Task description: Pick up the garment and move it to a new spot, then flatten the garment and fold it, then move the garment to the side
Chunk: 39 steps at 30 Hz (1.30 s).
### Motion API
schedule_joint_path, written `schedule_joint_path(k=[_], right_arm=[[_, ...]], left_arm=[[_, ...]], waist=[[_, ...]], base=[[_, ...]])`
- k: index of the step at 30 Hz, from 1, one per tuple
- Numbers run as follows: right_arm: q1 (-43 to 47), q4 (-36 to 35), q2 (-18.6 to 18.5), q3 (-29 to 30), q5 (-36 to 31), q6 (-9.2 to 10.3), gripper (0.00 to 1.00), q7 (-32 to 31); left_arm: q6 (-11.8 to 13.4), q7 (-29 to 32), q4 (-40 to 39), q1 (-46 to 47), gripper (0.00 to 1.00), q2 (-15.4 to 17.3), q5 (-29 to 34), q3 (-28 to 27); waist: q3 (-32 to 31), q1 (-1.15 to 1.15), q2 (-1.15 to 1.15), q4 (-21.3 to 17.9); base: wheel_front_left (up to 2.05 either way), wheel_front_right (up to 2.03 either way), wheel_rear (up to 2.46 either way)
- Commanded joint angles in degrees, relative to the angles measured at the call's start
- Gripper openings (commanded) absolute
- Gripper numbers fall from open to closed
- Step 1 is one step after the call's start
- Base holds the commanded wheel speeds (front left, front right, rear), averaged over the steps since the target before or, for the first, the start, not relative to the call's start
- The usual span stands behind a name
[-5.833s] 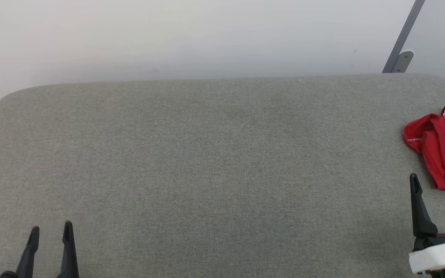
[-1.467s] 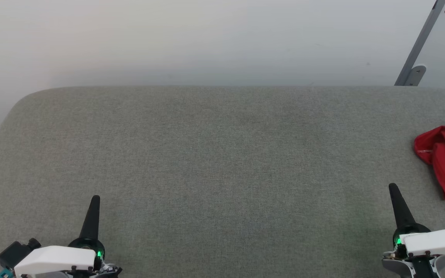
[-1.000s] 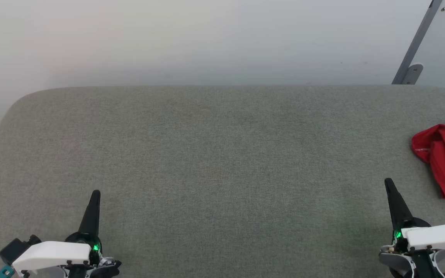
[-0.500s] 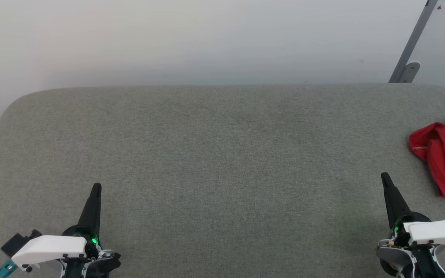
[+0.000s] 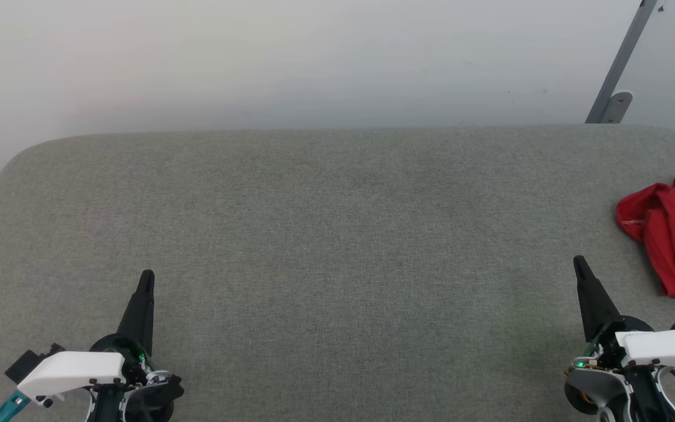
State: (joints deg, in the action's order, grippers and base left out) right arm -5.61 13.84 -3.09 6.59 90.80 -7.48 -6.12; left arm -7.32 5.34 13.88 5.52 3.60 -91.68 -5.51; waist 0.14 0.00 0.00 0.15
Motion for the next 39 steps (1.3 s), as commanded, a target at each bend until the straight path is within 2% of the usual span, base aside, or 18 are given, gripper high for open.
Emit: schedule_joint_path(k=[1, 39], right_arm=[[-0.9, 0.3, 0.3, -0.1, 1.1, -0.02, 0.0, -0.4], [-0.8, 0.3, 0.3, -0.1, 1.7, -0.02, 0.0, -0.6]], left_arm=[[-0.3, 0.5, 0.1, 0.9, 0.0, -0.1, -0.9, -0.2], [-0.3, 1.0, 0.2, 1.1, 0.0, -0.4, -1.1, -0.6]], waist=[[0.0, 0.0, 0.0, -0.1], [0.0, 0.0, 0.0, -0.1]], base=[[0.0, 0.0, 0.0], [0.0, 0.0, 0.0]])
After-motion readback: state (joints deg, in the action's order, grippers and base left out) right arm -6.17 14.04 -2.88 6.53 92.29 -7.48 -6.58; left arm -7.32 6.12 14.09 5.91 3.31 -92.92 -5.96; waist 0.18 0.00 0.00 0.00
